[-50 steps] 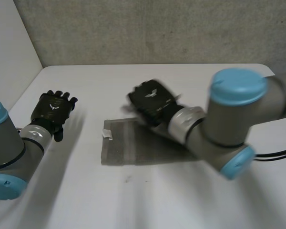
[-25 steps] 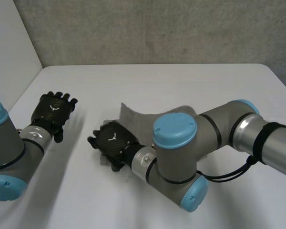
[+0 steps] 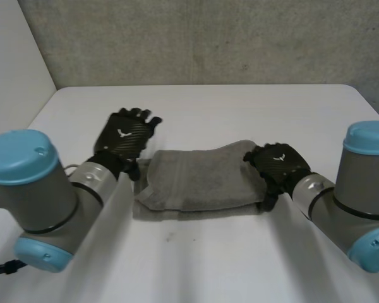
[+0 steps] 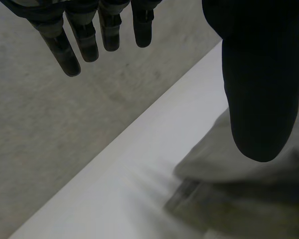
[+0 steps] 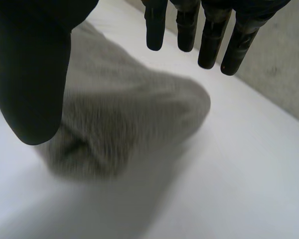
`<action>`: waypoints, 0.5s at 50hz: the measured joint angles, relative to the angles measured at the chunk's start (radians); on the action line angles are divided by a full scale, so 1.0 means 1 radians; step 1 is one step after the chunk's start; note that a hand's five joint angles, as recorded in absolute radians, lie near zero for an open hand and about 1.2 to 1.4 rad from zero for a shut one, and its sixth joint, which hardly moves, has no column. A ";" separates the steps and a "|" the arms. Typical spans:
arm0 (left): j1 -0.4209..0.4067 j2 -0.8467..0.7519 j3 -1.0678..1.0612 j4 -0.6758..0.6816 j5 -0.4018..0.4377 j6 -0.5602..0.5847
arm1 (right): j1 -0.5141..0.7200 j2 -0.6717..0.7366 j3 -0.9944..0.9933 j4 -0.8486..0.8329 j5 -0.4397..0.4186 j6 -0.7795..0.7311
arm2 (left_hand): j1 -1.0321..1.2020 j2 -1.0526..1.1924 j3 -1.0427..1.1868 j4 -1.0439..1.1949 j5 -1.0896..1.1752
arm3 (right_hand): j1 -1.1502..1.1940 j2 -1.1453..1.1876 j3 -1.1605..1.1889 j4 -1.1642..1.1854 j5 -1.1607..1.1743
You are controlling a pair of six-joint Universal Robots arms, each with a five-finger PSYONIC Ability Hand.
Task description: Fold the towel.
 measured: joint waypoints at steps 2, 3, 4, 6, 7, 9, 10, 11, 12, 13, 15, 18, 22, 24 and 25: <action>-0.028 -0.029 0.026 0.000 0.000 -0.027 | -0.019 0.004 0.028 -0.016 -0.007 -0.001 | 0.002 0.001 0.000 0.003 0.000 | 0.028 0.041 0.041 0.041 0.032; -0.035 -0.038 0.035 0.000 0.000 -0.033 | -0.022 0.005 0.035 -0.022 -0.008 -0.001 | 0.002 0.001 0.000 0.003 0.000 | 0.032 0.049 0.048 0.049 0.038; -0.043 -0.050 0.044 -0.001 -0.001 -0.039 | -0.026 0.007 0.043 -0.030 -0.010 -0.001 | 0.002 0.001 0.000 0.003 0.000 | 0.084 0.097 0.098 0.100 0.082; -0.064 -0.083 0.070 -0.001 -0.002 -0.053 | -0.029 0.009 0.050 -0.038 -0.012 -0.001 | 0.002 0.001 0.000 0.003 0.000 | 0.084 0.097 0.098 0.100 0.082; -0.071 -0.097 0.080 -0.002 -0.002 -0.056 | -0.036 0.015 0.070 -0.068 -0.016 0.001 | 0.002 0.001 0.000 0.003 0.000 | 0.155 0.174 0.177 0.182 0.153; -0.082 -0.119 0.096 -0.003 -0.004 -0.060 | -0.038 0.018 0.080 -0.089 -0.018 0.002 | 0.003 0.002 0.001 0.003 0.000 | 0.168 0.184 0.187 0.194 0.165; -0.089 -0.137 0.108 -0.004 -0.006 -0.061 | -0.039 0.020 0.086 -0.104 -0.018 0.003 | 0.003 0.003 0.004 0.004 0.000 | 0.288 0.318 0.318 0.324 0.287; -0.093 -0.149 0.115 -0.005 -0.008 -0.060 | -0.040 0.021 0.093 -0.122 -0.018 0.004 | 0.003 0.003 0.004 0.004 0.000 | 0.387 0.442 0.435 0.439 0.400; -0.093 -0.149 0.115 -0.005 -0.008 -0.060 | -0.040 0.021 0.093 -0.122 -0.018 0.004 | 0.003 0.003 0.004 0.004 0.000 | 0.387 0.442 0.435 0.439 0.400; -0.100 -0.177 0.131 -0.008 -0.015 -0.058 | -0.041 0.022 0.101 -0.149 -0.016 0.003 | 0.003 0.008 0.009 0.011 0.000 | 0.533 0.639 0.628 0.631 0.587; -0.105 -0.207 0.145 -0.011 -0.028 -0.054 | -0.042 0.021 0.110 -0.180 -0.012 0.001 | 0.003 0.010 0.011 0.013 0.000 | 0.618 0.768 0.762 0.766 0.712; -0.105 -0.242 0.153 -0.015 -0.070 -0.039 | -0.043 0.017 0.113 -0.207 -0.007 -0.003 | 0.003 0.017 0.018 0.019 0.003 | 0.688 0.920 0.915 0.925 0.852; -0.099 -0.259 0.143 -0.020 -0.130 -0.013 | -0.040 0.013 0.103 -0.217 -0.005 -0.011 | 0.014 0.019 0.020 0.022 0.003 | 0.688 0.927 0.930 0.942 0.870; -0.097 -0.258 0.131 -0.022 -0.152 0.000 | -0.037 0.013 0.094 -0.217 -0.004 -0.021 | 0.016 0.019 0.020 0.022 0.003 | 0.688 0.927 0.930 0.942 0.871; -0.097 -0.258 0.131 -0.022 -0.152 0.000 | -0.037 0.013 0.094 -0.217 -0.004 -0.021 | 0.016 0.019 0.020 0.022 0.003 | 0.688 0.927 0.930 0.942 0.871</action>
